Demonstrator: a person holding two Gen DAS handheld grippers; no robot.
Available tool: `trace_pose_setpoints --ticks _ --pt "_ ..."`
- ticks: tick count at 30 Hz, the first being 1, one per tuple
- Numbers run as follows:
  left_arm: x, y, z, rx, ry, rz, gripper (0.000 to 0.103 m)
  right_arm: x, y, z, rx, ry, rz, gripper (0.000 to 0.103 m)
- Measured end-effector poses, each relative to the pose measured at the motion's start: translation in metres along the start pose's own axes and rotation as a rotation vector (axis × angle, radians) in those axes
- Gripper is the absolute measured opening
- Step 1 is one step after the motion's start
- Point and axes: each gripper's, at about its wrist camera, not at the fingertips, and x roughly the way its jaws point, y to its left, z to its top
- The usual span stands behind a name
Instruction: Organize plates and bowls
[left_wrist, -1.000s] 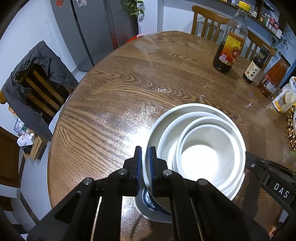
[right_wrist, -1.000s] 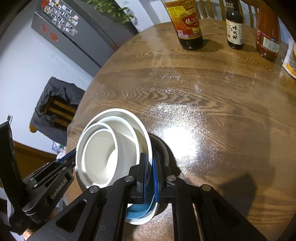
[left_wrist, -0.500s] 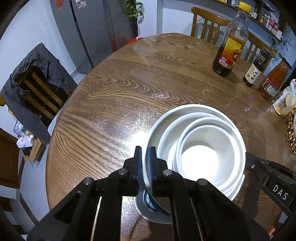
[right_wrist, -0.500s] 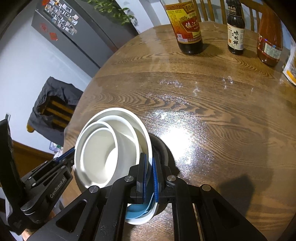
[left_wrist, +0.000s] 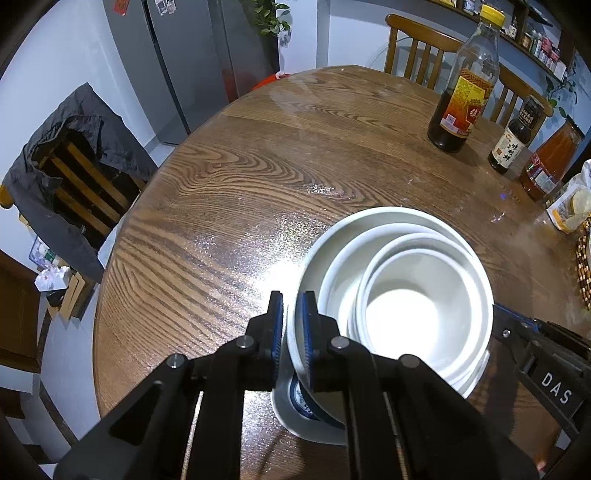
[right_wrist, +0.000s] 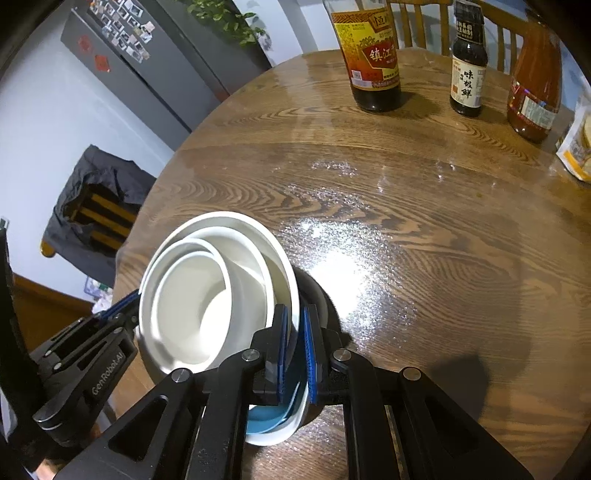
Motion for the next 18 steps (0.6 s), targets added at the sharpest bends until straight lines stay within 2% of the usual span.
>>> trace_pose_setpoints --ticks 2,5,7,10,13,18 --pt "0.0 0.002 0.0 -0.001 0.0 0.011 0.015 0.0 0.0 0.0 -0.002 0.003 -0.007 0.011" --pt "-0.002 0.004 0.0 -0.005 -0.004 0.036 0.031 0.0 0.002 0.0 -0.01 0.002 -0.029 0.011" --pt "-0.002 0.011 -0.001 -0.029 -0.003 0.05 0.049 0.0 0.002 0.0 -0.009 0.001 -0.04 0.011" --pt "-0.001 0.022 -0.002 -0.07 0.001 0.048 0.066 -0.001 0.001 -0.001 -0.006 -0.004 -0.06 0.015" --pt "0.002 0.027 -0.004 -0.088 0.014 0.046 0.07 -0.002 0.0 -0.001 -0.003 -0.014 -0.092 0.03" --pt "0.004 0.03 -0.007 -0.098 0.021 0.051 0.077 -0.003 -0.007 -0.002 0.011 -0.024 -0.151 0.061"
